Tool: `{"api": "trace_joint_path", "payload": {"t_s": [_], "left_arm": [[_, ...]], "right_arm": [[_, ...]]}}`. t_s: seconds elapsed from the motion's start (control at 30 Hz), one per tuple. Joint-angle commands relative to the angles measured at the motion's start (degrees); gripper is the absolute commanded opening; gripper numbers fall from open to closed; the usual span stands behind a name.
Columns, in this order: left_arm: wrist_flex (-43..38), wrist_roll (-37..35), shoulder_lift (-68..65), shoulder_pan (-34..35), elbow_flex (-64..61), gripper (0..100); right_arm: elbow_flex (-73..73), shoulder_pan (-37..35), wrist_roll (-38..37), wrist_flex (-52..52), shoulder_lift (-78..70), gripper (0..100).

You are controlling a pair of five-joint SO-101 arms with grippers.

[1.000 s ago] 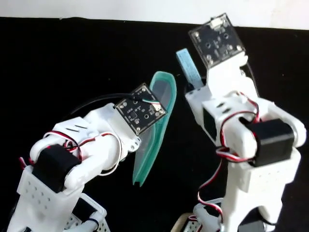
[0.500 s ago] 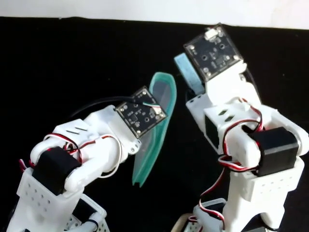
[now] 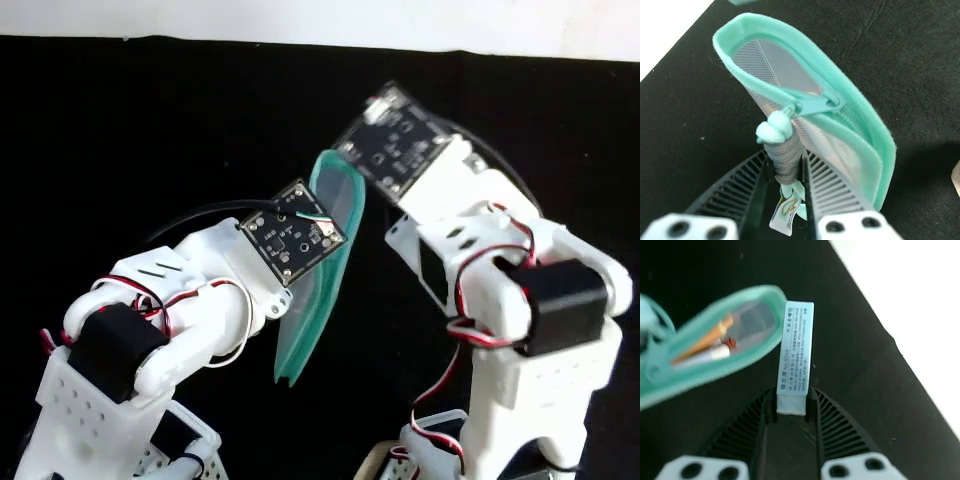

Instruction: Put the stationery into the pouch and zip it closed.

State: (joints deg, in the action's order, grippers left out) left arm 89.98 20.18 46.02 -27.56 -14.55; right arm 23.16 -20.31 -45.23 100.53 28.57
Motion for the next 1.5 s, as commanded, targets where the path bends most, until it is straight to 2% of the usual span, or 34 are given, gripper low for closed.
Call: {"api": "trace_joint_path", "payload": {"t_s": [0.0, 0.1, 0.4, 0.67, 0.93, 1.47], "left_arm": [[-0.2, 0.1, -0.2, 0.0, 0.0, 1], [-0.2, 0.0, -0.2, 0.0, 0.1, 1], [-1.4, 0.1, -0.4, -0.6, -0.2, 1], [-6.4, -0.1, -6.3, -6.9, -0.3, 1], [-7.5, -0.2, -9.3, -11.6, -0.3, 1], [-7.0, -0.2, -11.4, -20.0, -0.5, 1]], "right_arm": [[-1.6, 0.6, -5.6, 0.6, 0.9, 0.5], [-2.1, 0.5, -9.4, 0.6, 0.7, 0.5], [-2.1, -1.1, -10.8, 0.5, 0.6, 0.5], [-2.4, -0.4, -10.6, 0.7, 0.8, 0.5], [-8.9, 6.0, -13.6, 0.6, 3.1, 0.5], [-26.7, 6.5, -13.8, 0.6, 17.4, 0.5]]}}
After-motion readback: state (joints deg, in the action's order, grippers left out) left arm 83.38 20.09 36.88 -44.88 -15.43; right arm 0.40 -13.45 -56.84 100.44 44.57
